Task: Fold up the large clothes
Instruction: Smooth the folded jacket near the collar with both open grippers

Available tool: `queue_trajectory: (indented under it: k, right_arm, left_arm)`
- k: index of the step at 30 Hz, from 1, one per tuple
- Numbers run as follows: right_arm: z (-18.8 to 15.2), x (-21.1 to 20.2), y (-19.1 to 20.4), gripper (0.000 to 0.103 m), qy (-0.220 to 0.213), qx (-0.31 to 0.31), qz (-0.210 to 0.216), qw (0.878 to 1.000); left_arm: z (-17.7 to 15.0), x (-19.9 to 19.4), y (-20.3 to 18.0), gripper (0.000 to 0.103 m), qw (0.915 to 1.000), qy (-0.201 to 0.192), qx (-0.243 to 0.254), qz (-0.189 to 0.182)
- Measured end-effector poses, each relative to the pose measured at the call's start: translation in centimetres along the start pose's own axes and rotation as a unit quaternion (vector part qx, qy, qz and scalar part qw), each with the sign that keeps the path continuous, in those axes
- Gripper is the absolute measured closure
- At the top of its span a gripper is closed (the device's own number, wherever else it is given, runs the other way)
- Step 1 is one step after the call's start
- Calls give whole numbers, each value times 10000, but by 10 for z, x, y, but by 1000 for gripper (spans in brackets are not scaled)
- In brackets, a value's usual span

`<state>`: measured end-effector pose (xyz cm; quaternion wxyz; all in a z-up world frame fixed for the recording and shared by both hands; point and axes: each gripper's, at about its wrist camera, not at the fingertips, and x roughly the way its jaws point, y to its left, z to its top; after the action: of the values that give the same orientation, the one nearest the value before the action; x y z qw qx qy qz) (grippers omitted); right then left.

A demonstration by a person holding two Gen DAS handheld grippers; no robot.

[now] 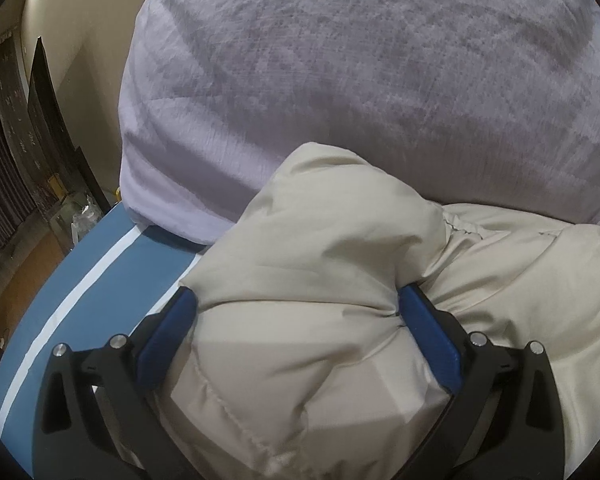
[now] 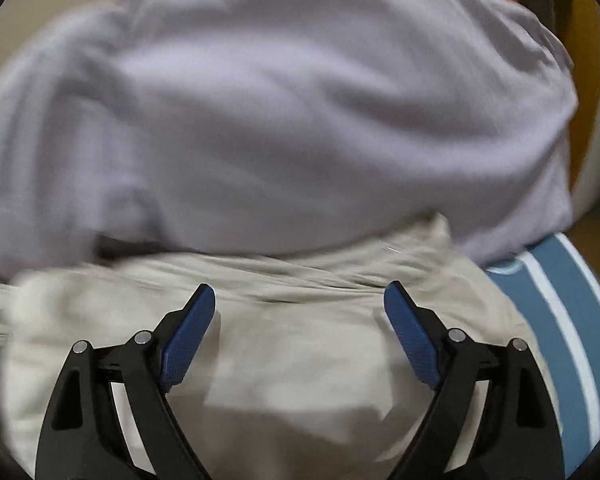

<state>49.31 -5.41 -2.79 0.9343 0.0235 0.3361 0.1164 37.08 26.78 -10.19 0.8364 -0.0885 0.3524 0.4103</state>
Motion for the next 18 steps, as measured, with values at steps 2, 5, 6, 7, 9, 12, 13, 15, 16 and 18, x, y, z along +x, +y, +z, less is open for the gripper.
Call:
queue_trajectory:
  k: [2, 5, 6, 7, 9, 12, 13, 15, 16, 18]
  right_arm:
    - [-4, -19, 27, 14, -127, -274, 347, 9989]
    - [-20, -25, 67, 14, 45, -709, 812, 9942]
    - [-27, -24, 78, 14, 107, -849, 873, 9925]
    - [-31, -24, 87, 14, 130, -949, 870, 9916]
    - [-38, -22, 96, 14, 112, -1126, 794, 9904]
    - [-44, -14, 100, 14, 132, -1165, 690, 9907]
    - [-48, -8, 101, 13, 171, -1143, 700, 9908]
    - [-51, 1, 101, 11, 208, -1132, 706, 9908]
    - [-49, 4, 94, 11, 216, -1120, 721, 9909]
    - [-49, 9, 93, 10, 248, -1083, 764, 9909]
  left_arm:
    - [1, 1, 1, 2, 10000, 2, 3, 2]
    - [1, 0, 0, 2, 10000, 4, 4, 3]
    - [1, 0, 0, 2, 10000, 4, 2, 1]
    - [0, 1, 0, 2, 10000, 6, 3, 1]
    - [0, 1, 0, 2, 10000, 8, 3, 1]
    - [1, 0, 0, 2, 10000, 6, 1, 4]
    - [0, 0, 0, 2, 10000, 5, 0, 4]
    - [1, 0, 0, 2, 10000, 6, 1, 1]
    - [1, 0, 0, 2, 10000, 7, 1, 0]
    - [1, 0, 0, 2, 10000, 7, 7, 7]
